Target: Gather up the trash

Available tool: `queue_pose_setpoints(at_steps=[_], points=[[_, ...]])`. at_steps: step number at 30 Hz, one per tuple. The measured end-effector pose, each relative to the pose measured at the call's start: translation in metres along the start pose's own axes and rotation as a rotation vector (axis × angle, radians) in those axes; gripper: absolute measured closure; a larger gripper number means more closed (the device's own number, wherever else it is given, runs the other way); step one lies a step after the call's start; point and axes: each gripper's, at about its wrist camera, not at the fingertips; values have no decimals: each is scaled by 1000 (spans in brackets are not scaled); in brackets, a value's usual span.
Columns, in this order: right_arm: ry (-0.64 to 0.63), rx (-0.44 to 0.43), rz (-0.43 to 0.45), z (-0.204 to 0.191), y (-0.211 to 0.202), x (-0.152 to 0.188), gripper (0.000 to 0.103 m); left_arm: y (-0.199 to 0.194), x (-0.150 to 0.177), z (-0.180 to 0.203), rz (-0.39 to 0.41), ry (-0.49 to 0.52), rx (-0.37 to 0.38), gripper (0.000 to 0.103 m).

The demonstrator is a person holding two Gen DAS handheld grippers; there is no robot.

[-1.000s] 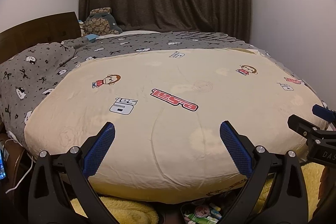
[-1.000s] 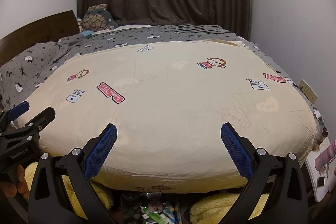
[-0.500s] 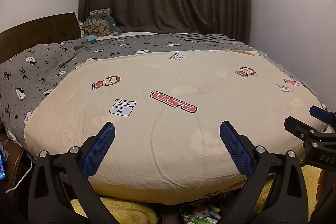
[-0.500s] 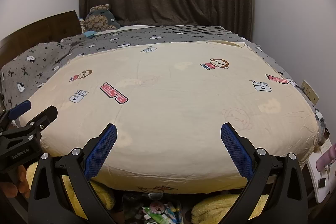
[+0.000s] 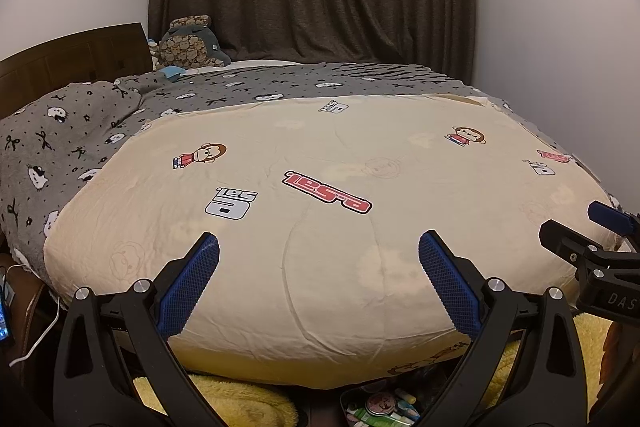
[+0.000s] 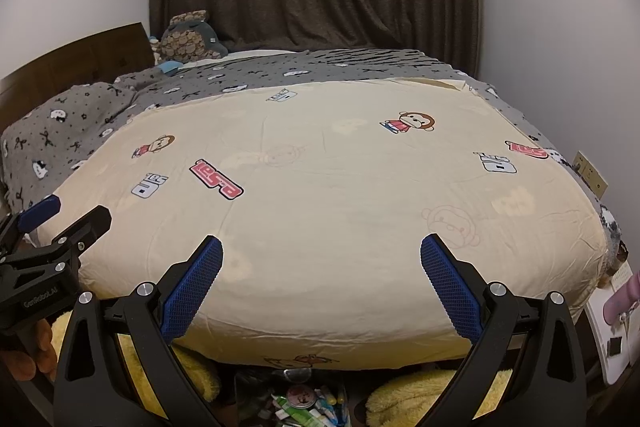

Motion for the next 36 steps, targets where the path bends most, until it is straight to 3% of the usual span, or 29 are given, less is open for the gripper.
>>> queue_pose_setpoints(at_steps=[36], points=[[16,12,14,3,-3,0,4,-2,-1,6,12,-16,-4,8]])
Point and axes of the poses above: each gripper's, at about its wrist camera, not at the fingertips, and y roughly the way its jaws point, z to its right, x to its underside, and after that the axes turned 2 degrees about -z, right-handed
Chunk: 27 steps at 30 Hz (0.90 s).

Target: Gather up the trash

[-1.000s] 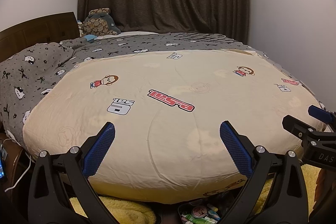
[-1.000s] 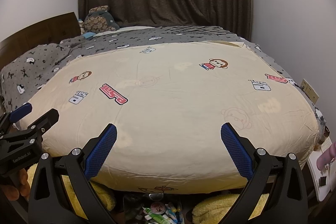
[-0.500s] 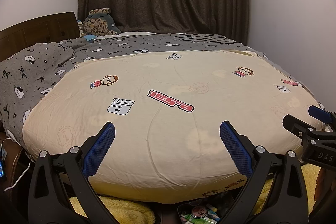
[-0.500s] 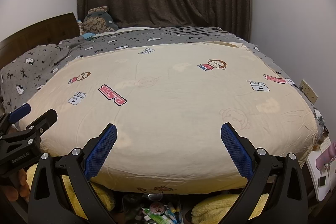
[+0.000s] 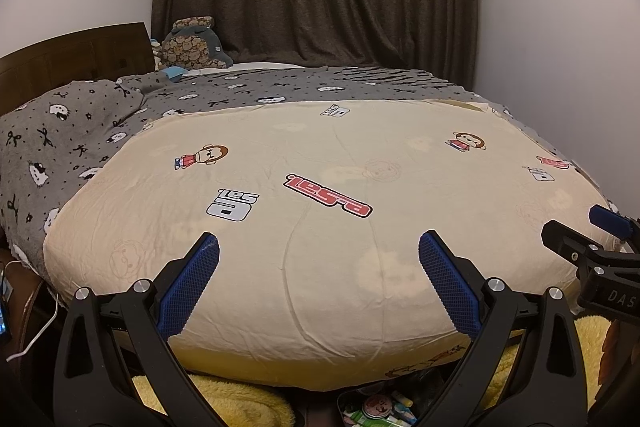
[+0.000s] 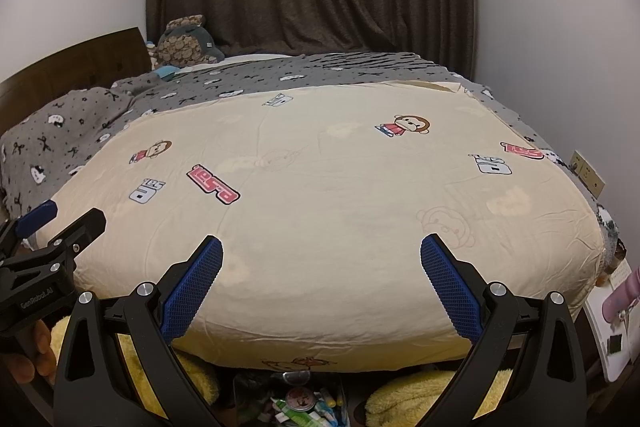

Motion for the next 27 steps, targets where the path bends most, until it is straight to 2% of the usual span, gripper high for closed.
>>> queue_pose_setpoints(at_steps=[27], points=[[-6,2,-4,0,1,0,4,0,0,1,0,11,-7,8]])
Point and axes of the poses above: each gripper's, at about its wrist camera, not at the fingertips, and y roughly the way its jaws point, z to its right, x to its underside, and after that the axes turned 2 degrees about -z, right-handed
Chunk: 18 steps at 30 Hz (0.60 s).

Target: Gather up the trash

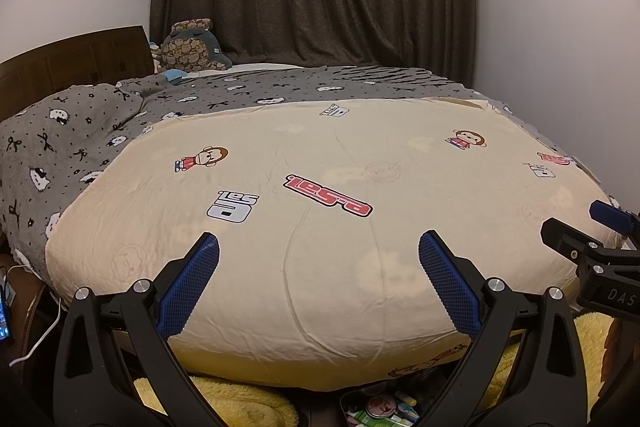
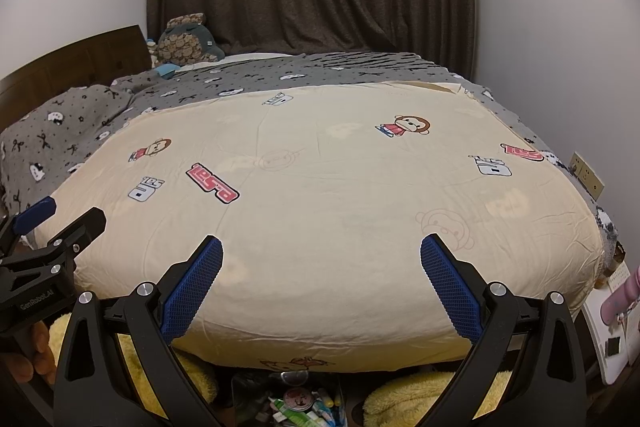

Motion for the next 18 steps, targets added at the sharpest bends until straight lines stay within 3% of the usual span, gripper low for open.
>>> queue_pose_setpoints(at_steps=[18], points=[[2,3,-2,1,2,1,4,-1,2,-3,-2,-5,0,8]])
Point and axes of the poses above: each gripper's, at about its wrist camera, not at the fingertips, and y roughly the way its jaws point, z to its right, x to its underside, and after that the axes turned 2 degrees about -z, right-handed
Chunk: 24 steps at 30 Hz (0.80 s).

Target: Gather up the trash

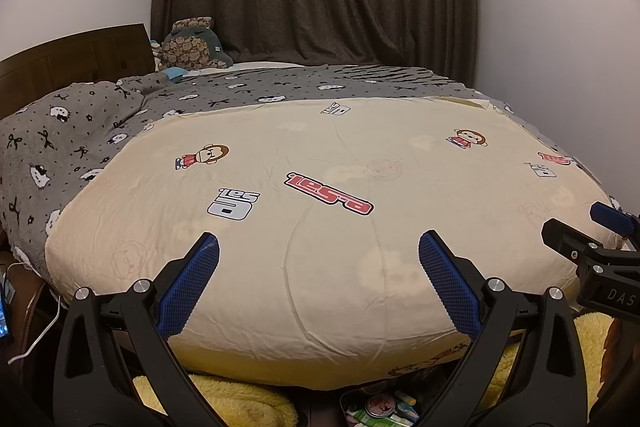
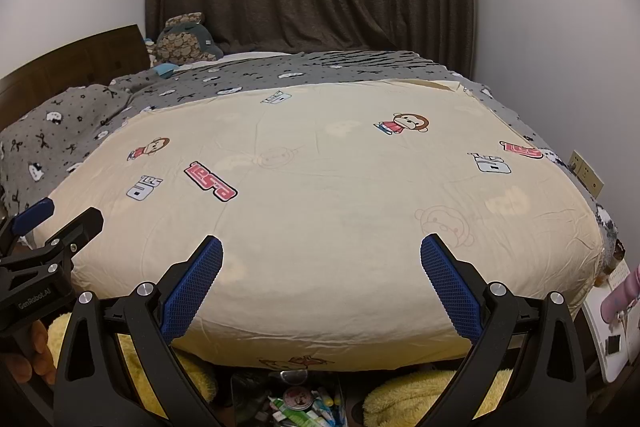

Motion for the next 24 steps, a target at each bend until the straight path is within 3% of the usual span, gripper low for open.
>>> queue_pose_setpoints(at_steps=[24], points=[[4,8,-7,3,3,3,4,-2,0,-4,20,-36,-29,8]])
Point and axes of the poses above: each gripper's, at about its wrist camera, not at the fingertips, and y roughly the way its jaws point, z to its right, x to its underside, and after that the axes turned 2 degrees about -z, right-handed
